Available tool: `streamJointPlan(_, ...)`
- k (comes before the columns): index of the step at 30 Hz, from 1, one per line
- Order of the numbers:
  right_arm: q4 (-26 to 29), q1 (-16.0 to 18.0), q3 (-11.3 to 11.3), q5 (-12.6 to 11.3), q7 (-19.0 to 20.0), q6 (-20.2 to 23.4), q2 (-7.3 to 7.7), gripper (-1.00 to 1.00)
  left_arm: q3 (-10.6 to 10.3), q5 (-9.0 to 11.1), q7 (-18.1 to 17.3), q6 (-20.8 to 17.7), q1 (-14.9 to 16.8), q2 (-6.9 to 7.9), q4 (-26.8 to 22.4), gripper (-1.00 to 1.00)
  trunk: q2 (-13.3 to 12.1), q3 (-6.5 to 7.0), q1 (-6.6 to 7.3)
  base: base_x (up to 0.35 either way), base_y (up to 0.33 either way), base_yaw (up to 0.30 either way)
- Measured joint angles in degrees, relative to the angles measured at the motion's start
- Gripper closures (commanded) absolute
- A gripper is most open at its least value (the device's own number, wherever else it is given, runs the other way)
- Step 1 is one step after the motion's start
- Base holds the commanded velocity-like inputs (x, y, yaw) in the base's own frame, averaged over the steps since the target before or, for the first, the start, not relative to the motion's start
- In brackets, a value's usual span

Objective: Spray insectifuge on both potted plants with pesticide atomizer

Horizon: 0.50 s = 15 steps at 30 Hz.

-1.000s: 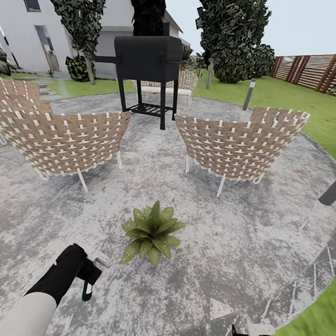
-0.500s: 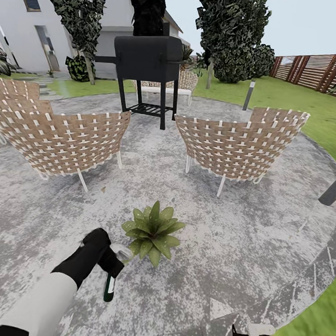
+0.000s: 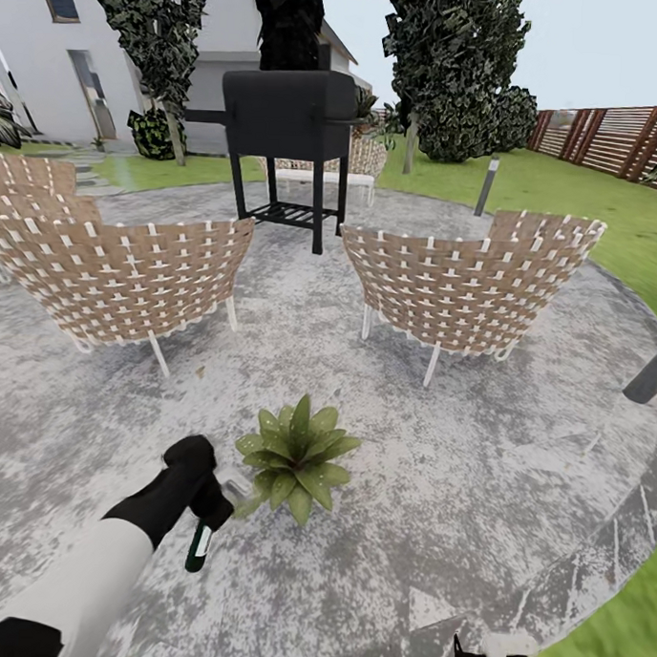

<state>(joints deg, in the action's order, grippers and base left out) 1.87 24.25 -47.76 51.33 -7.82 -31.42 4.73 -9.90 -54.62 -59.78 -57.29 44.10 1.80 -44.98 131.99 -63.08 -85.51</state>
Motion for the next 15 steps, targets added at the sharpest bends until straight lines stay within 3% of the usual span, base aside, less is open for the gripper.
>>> streamJointPlan(2, 0.0, 0.0, 0.0, 0.0, 0.0, 0.0, 0.00, -1.00, 0.0, -0.1, 0.0, 0.0, 0.0, -0.22, 0.4, 1.00, 0.0, 0.00, 0.00, 0.235, -0.169, 0.000)
streamJointPlan(10, 0.0, 0.0, 0.0, 0.0, 0.1, 0.0, 0.03, -1.00, 0.0, 0.2, 0.0, 0.0, -0.1, -0.42, 2.7, 1.00, 0.0, 0.00, -0.02, 0.055, -0.021, -0.291)
streamJointPlan(15, 0.0, 0.0, 0.0, 0.0, 0.0, 0.0, 0.00, -1.00, 0.1, 0.3, 0.0, 0.2, -0.6, -0.31, 3.7, 1.00, 0.0, 0.00, -0.02, 0.026, -0.222, -0.090)
